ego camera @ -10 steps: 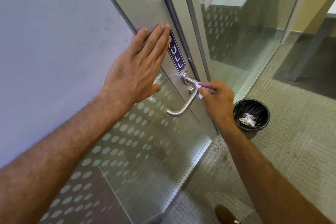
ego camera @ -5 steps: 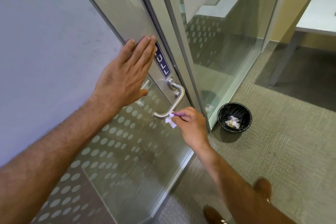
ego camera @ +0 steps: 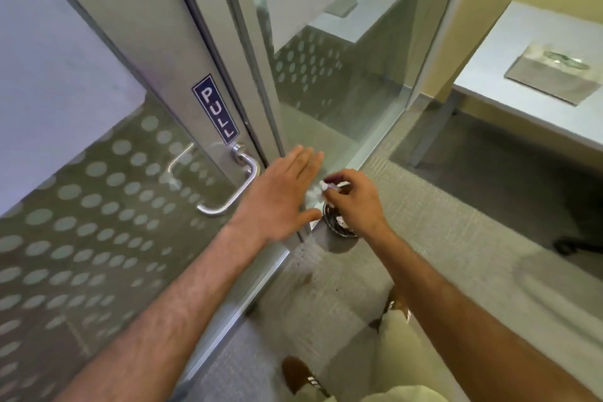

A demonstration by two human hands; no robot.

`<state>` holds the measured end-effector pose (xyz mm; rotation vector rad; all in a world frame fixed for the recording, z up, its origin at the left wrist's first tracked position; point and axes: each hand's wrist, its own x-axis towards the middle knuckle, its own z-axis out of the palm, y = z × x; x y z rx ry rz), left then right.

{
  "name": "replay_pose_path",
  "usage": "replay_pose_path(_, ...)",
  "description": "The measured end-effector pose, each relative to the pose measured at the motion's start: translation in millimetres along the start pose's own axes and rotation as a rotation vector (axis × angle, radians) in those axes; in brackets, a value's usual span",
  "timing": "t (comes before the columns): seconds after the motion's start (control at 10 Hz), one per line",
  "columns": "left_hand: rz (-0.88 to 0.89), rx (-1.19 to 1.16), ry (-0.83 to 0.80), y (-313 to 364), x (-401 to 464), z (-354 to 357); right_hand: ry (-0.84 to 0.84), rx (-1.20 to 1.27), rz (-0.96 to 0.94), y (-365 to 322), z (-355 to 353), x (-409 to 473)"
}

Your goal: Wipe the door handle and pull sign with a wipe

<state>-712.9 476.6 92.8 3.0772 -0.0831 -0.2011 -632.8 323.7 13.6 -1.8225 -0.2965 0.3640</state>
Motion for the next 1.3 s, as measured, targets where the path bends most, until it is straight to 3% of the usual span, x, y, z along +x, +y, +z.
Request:
replay_pose_path(0.3,-0.452,-0.544,-0.186,48.2,127.4,186.1,-0.379,-0.423,0.033,162.2,-62.4,119.5)
replay_pose_path(0.5,-0.739,-0.751,-0.166,48.4,192.4,339.6,-0.545,-0.569,0.063,296.6,-66.7,199.7)
replay_pose_path(0.7,-0.931,-0.856,-0.094,48.6,227.9,505.6,-0.596,-0.659,0.093,460.5,-31.8,253.1)
replay_pose_path(0.9,-0.966,-0.834,-0.07,52.5,246.8,639.2,-0.562,-0.664,0.045,585.5,10.8,283.1)
replay_pose_path(1.1,-0.948,-0.762,-0.1,56.5,239.3,664.0,-0.683,-0.663,-0.093,605.8,14.0,286.5)
replay_pose_path(1.3,-0.867,-0.737,0.029,64.6,213.2,517.7,-0.681,-0.539,-0.237,466.3,-14.4,257.8)
